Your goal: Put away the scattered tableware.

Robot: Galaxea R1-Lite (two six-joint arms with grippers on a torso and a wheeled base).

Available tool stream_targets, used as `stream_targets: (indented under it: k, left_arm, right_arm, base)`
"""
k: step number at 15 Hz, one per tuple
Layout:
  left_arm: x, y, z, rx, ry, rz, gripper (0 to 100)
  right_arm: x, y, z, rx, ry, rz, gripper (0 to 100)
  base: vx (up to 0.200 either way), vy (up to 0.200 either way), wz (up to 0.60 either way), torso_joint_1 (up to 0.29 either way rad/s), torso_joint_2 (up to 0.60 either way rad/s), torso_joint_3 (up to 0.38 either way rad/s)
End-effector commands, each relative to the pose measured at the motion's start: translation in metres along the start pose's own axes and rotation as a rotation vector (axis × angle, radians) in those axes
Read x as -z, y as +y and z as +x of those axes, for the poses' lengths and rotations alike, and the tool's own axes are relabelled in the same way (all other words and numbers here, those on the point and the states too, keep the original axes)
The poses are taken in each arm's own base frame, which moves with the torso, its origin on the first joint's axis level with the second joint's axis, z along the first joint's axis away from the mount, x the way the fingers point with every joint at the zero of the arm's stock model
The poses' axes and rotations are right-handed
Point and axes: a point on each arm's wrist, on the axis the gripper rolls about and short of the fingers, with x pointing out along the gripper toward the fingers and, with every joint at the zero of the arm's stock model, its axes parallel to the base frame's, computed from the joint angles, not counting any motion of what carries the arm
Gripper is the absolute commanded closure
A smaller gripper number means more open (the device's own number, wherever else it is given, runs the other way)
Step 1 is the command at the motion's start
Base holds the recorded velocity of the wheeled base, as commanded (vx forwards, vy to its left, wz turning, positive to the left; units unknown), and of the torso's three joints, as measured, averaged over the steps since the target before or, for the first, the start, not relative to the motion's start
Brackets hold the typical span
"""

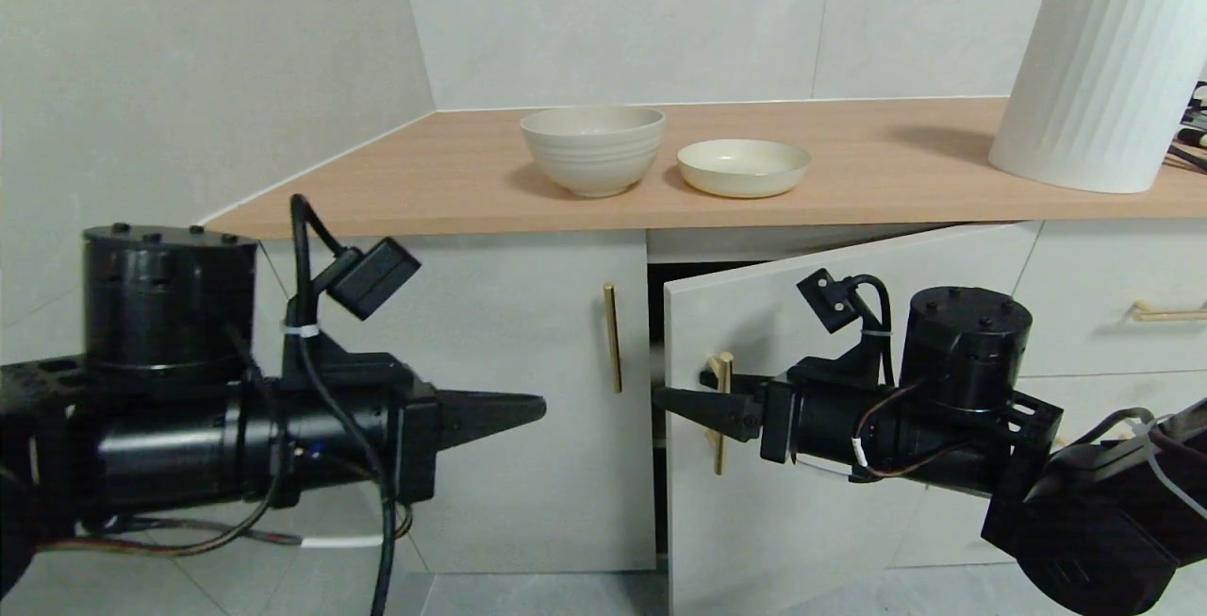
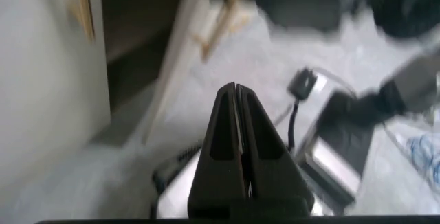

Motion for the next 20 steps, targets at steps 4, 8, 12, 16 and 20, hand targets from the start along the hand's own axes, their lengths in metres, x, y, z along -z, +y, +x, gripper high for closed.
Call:
stream_targets:
  k: [4,8,12,16,20]
  left_arm:
    - [0.005,0.043,0.069,0.007,0.005,-0.034,100]
    - [0.012,0.047,0.078,0.012,0.014,-0.043,100]
    - [0.014,0.046,0.081,0.015,0.02,-0.041,100]
    - [0.014,0.053,0.093,0.019,0.018,-0.036,100]
    - [0.016,0.058,0.12,0.003,-0.044,0.01,100]
  right_arm:
    - [0.001,-0.001,0.001,0.003,0.005,0.004,0]
    - [0.002,-0.002,0.001,0.006,0.007,0.004,0]
    - [0.002,-0.002,0.001,0.005,0.009,0.006,0]
    - [0.004,-0.004,0.003,0.007,0.013,0.009,0]
    - [0.006,-0.006,0.005,0.01,0.018,0.012,0]
  base:
    - [0.0,0.0,0.0,0.0,0.0,0.0]
    - [-0.05,0.0,0.0,0.001,0.0,0.001]
    - [-0.05,0.0,0.0,0.001,0.0,0.001]
    - [0.0,0.0,0.0,0.0,0.0,0.0]
    - [0.0,0.0,0.0,0.0,0.0,0.0]
